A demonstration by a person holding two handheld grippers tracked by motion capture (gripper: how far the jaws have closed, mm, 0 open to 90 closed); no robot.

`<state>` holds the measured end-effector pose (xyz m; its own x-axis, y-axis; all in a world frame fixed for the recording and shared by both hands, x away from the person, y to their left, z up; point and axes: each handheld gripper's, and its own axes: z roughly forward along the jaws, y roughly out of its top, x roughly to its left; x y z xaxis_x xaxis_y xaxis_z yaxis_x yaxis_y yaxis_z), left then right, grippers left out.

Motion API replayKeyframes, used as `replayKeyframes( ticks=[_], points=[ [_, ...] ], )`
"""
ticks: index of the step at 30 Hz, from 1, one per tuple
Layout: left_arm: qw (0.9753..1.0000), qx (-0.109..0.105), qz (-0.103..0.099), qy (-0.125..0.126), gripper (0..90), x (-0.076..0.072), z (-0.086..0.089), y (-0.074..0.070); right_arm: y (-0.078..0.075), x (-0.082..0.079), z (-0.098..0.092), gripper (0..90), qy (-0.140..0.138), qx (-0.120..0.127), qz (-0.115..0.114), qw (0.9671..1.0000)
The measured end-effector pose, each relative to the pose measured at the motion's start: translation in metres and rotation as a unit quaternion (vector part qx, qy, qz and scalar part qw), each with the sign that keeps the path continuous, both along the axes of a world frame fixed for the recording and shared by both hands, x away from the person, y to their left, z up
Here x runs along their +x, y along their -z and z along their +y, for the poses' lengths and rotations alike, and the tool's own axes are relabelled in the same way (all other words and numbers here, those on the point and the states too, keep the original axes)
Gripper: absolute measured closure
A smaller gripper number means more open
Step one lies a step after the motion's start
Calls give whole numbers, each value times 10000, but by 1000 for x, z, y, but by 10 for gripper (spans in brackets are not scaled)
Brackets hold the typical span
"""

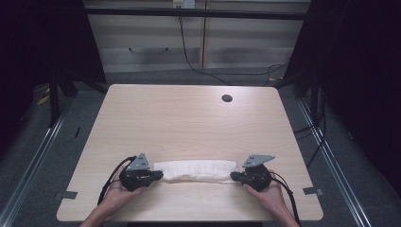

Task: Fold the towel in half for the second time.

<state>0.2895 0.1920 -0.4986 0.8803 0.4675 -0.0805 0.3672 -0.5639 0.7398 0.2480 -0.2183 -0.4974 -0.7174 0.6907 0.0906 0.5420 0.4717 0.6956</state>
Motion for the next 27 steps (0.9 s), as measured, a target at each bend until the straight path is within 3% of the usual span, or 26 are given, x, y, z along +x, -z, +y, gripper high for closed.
replayKeyframes(
  ticks=[6,8,11,15,17,21,27],
  points=[
    [9998,68,-193,-33,857,2,-3,1,0,-1,-6,888,159,-194,-111,9996],
    [9997,49,-209,-97,857,8,-5,2,0,3,-5,888,245,-308,-225,9990],
    [9997,-50,-115,-218,855,15,-7,3,1,12,-5,886,375,-277,-278,9985],
    [9994,-253,77,-243,831,19,-5,4,4,19,-9,869,460,-25,-218,9987],
    [9990,-299,188,-262,811,22,-3,4,4,20,-10,810,465,159,-115,9987],
    [9988,-328,239,-268,735,19,-2,2,1,20,-11,761,423,360,-60,9984],
    [9979,-481,301,-296,576,13,1,-6,-9,15,-16,663,435,849,-89,9954]
  ],
)
